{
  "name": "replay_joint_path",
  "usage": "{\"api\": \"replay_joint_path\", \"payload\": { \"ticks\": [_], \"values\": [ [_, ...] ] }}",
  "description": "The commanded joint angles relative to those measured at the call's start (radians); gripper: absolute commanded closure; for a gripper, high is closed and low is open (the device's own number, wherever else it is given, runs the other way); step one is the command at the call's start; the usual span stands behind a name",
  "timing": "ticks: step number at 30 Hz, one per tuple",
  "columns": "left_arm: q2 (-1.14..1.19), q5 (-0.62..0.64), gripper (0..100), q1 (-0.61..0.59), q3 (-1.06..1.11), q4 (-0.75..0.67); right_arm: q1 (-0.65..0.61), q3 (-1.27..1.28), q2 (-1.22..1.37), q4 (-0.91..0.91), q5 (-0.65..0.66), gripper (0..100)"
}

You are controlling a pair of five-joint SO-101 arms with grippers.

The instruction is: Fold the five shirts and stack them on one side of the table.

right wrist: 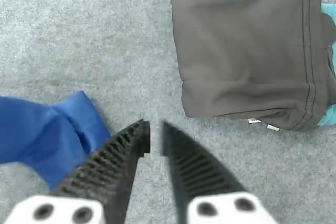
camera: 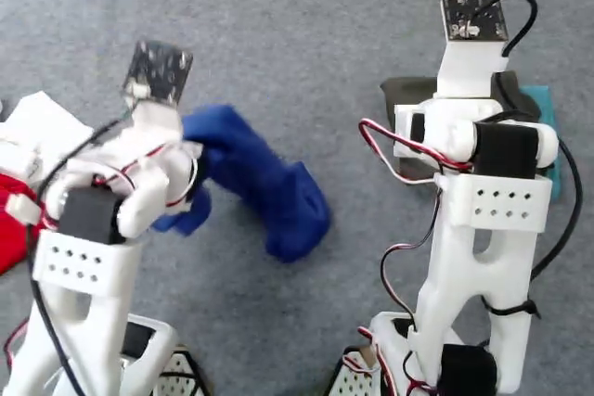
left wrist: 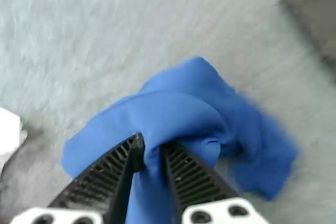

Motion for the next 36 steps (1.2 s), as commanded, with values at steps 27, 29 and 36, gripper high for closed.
{"api": "replay_joint_path", "payload": {
  "ticks": [27,29,36],
  "values": [
    [-0.419,-0.265,83,-0.702,0.789,-0.261,-0.741,0.467,0.473,-0.453,0.132,72.4],
    [-0.419,-0.216,78,-0.702,0.780,-0.261,-0.741,0.467,0.542,-0.453,0.132,74.6],
    [-0.422,-0.176,85,-0.702,0.725,-0.261,-0.687,0.414,0.582,-0.443,0.092,95.4]
  ]
}}
